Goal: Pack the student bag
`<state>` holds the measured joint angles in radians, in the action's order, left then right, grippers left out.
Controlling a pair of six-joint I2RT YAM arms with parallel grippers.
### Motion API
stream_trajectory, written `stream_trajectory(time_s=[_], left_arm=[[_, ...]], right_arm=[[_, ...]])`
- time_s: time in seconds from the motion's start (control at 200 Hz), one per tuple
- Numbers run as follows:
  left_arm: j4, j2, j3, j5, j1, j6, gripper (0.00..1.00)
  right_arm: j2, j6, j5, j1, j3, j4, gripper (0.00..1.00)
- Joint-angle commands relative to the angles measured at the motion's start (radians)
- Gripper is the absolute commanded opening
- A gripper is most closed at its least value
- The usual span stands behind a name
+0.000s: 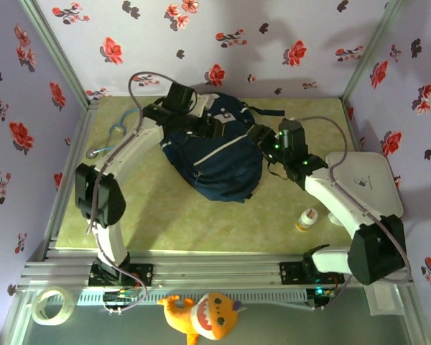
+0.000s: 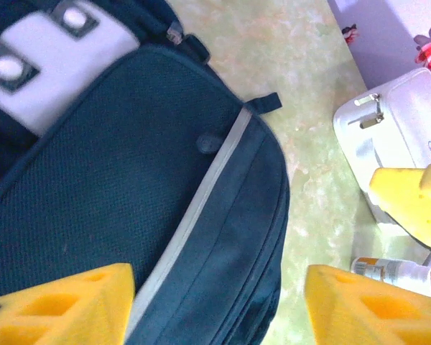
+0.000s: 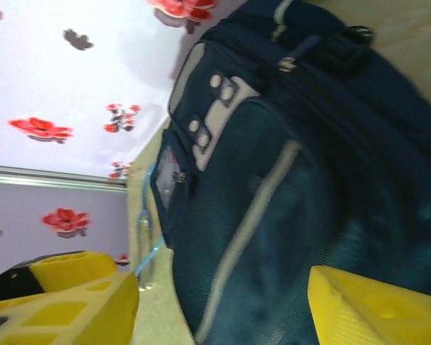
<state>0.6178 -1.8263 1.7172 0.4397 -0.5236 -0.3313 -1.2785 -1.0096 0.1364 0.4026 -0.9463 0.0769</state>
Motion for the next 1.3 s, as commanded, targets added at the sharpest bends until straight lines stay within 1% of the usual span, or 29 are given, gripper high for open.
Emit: stream_trajectory(time_s=[0.0, 0.15, 0.24, 0.315, 0.4, 0.515, 0.59, 0.895, 1.04, 1.11, 1.25, 1.275, 1.295], left_arm=[[-0.149, 0.113, -0.165, 0.003, 0.054, -0.113, 0.67], [-0.262, 0.211, -0.428, -0.02, 0.114, -0.294, 0.67], [-0.353, 0.243, -0.55, -0.021, 0.128, -0.407, 0.63], [-0.405, 0.247, -0.608, -0.025, 0.136, -0.478, 0.59], [-0.427, 0.238, -0.63, -0.047, 0.143, -0.522, 0.56], [-0.441, 0.193, -0.615, -0.05, 0.145, -0.553, 0.53], [-0.45, 0.163, -0.604, -0.049, 0.147, -0.574, 0.48], [-0.465, 0.111, -0.588, -0.048, 0.147, -0.592, 0.4], [-0.481, 0.106, -0.591, -0.036, 0.147, -0.602, 0.3], [-0.51, 0.123, -0.604, -0.033, 0.148, -0.619, 0.19], [-0.588, 0.164, -0.64, -0.019, 0.146, -0.681, 0.02], [-0.607, 0.17, -0.646, -0.011, 0.144, -0.696, 0.0], [-0.625, 0.174, -0.652, -0.004, 0.143, -0.713, 0.0]], right_arm=[[0.034, 0.097, -0.07, 0.0, 0.03, 0.127, 0.65], [0.04, 0.152, -0.102, 0.04, 0.047, 0.19, 0.66], [0.026, 0.168, -0.135, 0.085, 0.042, 0.208, 0.66], [0.004, 0.172, -0.154, 0.125, 0.032, 0.212, 0.66], [-0.024, 0.162, -0.158, 0.159, 0.021, 0.203, 0.66], [-0.057, 0.15, -0.149, 0.191, 0.01, 0.18, 0.66], [-0.071, 0.149, -0.149, 0.207, 0.0, 0.177, 0.65], [-0.078, 0.146, -0.161, 0.242, -0.007, 0.181, 0.65], [-0.08, 0.146, -0.17, 0.252, -0.007, 0.181, 0.64], [-0.083, 0.152, -0.174, 0.261, -0.011, 0.182, 0.64], [-0.095, 0.179, -0.211, 0.298, -0.038, 0.213, 0.63], [-0.099, 0.185, -0.22, 0.308, -0.042, 0.221, 0.63], [-0.102, 0.192, -0.229, 0.317, -0.049, 0.226, 0.63]])
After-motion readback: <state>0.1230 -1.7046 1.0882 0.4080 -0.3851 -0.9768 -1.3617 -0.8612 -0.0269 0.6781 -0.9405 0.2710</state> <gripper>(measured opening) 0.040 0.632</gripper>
